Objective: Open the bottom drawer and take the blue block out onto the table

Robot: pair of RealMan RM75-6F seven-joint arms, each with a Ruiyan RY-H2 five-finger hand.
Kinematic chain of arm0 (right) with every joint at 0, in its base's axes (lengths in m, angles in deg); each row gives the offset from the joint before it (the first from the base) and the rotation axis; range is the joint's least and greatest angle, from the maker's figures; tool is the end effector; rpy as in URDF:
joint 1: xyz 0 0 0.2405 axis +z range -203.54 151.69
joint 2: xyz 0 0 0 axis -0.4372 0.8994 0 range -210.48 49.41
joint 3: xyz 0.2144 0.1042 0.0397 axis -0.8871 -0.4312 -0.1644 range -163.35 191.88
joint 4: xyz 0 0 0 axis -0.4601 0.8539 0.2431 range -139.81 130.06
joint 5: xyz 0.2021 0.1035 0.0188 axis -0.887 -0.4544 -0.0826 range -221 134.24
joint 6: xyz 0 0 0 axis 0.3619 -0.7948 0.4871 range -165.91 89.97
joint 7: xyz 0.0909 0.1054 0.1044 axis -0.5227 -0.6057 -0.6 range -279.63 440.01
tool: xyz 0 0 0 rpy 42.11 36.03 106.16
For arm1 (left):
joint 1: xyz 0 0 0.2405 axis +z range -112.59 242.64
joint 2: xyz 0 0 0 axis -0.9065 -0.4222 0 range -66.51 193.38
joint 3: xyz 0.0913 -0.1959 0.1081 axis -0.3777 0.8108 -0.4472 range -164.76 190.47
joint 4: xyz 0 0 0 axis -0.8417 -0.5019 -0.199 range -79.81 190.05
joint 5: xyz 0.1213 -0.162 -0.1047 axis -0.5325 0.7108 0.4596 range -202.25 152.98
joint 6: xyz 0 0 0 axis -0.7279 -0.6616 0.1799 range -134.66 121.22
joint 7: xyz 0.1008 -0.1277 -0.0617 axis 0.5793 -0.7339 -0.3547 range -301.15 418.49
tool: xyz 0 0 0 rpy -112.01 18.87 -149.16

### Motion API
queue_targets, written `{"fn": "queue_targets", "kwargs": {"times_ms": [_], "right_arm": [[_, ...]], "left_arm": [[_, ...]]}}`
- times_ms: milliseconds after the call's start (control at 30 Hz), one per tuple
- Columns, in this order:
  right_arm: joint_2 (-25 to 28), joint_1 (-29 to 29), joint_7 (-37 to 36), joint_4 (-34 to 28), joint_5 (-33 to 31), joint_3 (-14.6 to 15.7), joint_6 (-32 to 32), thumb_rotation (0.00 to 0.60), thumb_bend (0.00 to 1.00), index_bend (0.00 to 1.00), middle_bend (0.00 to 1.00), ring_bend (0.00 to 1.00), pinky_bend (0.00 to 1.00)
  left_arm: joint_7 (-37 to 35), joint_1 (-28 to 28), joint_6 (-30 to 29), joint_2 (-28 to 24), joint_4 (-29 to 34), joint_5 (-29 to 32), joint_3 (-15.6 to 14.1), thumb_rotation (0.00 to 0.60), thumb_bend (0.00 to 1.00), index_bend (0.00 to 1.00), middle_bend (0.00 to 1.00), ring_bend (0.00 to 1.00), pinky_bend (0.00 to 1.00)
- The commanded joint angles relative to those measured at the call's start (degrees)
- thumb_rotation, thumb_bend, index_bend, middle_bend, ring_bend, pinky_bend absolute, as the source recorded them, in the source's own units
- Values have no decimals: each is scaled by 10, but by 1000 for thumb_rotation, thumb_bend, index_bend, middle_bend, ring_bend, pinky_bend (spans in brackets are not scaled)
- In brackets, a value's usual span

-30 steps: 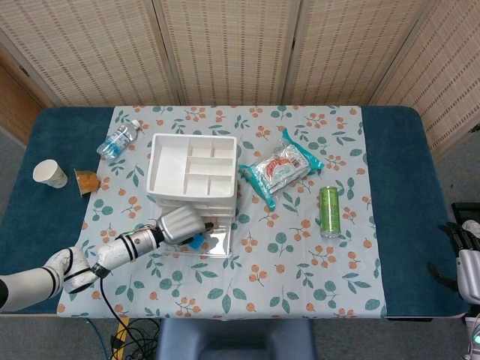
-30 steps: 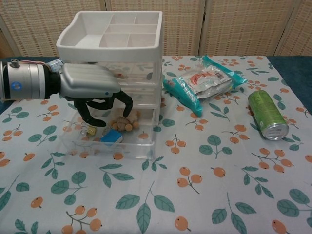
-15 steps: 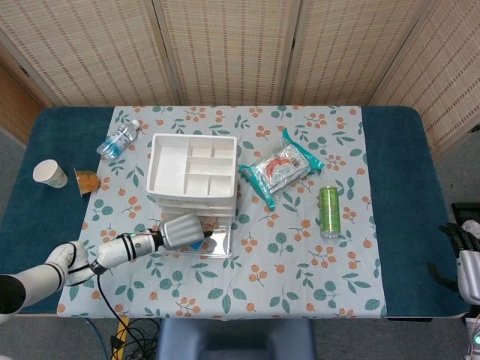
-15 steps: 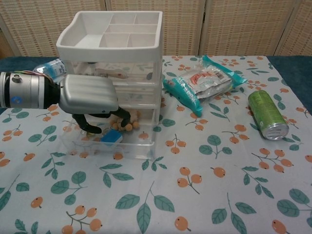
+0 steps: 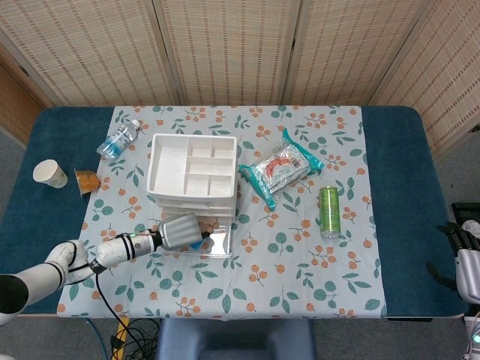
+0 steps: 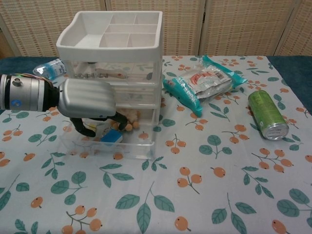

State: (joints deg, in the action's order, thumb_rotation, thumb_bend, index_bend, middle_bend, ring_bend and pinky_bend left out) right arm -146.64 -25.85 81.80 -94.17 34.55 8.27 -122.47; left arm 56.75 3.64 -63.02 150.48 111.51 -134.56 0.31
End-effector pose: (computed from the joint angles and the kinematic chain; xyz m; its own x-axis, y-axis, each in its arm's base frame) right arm -0.3477 -0.1944 0.1486 0.4231 0.0056 0.9060 -0.8867 0.2083 0.4128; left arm -0.1298 0.3804 -0.0595 0.8665 -0.2281 0.4440 0.0015 -0.8883 -0.4592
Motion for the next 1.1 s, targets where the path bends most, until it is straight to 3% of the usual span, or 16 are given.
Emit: {"fn": "queue_targets", "kwargs": {"times_ms": [33,700,1100], "right_arm": [[0,0,2,-1,-1,0,1,600,268,199,158,228,215],[2,11,24,-11,-17,-6,16,600,267,207,158,231,215],[2,12,29,-14,-23,-7,18,600,267,210,158,233,215]], "left_arm": [[-11,-2,2,5,-6,-1,-2,600,223,349,937,1000,1000],[-115,-4,-43,47,-90,-18,-21,600,171,349,937,1000,1000],[-101,-17,-8,44,-79,-13,-25,600,172,330,935,1000,1000]]}}
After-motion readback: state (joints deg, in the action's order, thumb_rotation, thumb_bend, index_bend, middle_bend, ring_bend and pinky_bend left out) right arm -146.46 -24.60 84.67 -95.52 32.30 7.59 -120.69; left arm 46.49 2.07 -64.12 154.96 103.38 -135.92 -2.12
